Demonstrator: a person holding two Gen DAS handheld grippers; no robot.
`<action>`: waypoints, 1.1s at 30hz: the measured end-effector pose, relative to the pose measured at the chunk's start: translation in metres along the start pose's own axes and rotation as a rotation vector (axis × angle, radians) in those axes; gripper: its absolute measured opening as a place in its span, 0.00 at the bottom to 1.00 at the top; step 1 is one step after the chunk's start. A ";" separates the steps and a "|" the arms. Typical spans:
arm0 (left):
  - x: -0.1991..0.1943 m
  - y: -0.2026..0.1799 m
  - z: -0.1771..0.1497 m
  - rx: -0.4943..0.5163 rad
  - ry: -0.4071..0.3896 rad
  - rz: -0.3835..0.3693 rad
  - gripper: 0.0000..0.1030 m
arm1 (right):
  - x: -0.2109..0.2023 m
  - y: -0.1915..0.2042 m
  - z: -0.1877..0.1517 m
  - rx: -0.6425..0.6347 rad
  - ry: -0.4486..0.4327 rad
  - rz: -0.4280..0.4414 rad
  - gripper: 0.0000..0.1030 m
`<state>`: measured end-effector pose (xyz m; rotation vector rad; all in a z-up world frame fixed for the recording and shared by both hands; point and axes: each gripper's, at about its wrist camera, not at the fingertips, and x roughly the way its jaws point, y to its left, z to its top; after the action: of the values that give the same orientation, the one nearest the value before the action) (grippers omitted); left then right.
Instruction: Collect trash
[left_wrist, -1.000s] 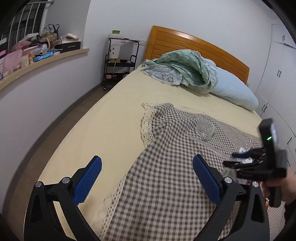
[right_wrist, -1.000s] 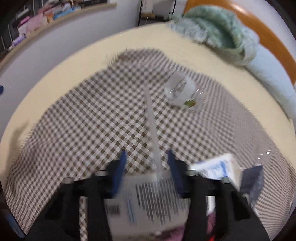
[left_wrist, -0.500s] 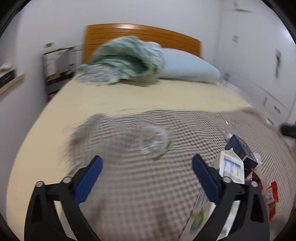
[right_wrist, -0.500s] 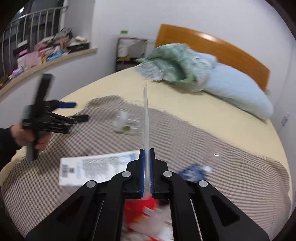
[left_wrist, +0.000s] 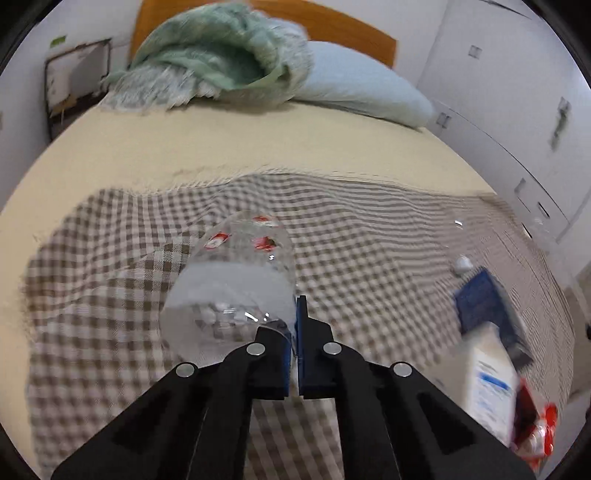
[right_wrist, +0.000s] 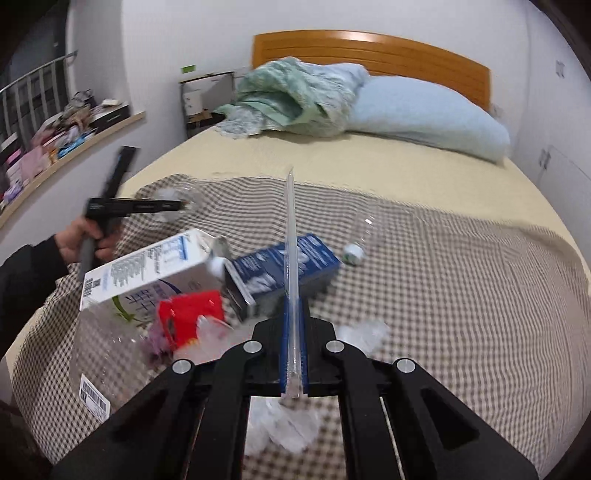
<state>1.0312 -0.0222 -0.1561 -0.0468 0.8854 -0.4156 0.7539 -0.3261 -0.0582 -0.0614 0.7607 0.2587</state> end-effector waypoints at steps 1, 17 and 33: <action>-0.010 -0.005 -0.001 0.001 -0.011 0.007 0.00 | -0.006 -0.004 -0.003 0.009 0.009 -0.014 0.05; -0.310 -0.192 -0.097 0.138 -0.147 0.045 0.00 | -0.232 -0.053 -0.168 0.263 0.095 -0.203 0.05; -0.289 -0.481 -0.402 0.303 0.162 -0.331 0.00 | -0.349 -0.077 -0.532 0.745 0.255 -0.298 0.05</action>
<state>0.4039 -0.3045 -0.0972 0.1222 0.9678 -0.8691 0.1729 -0.5525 -0.2062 0.5026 1.0480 -0.3317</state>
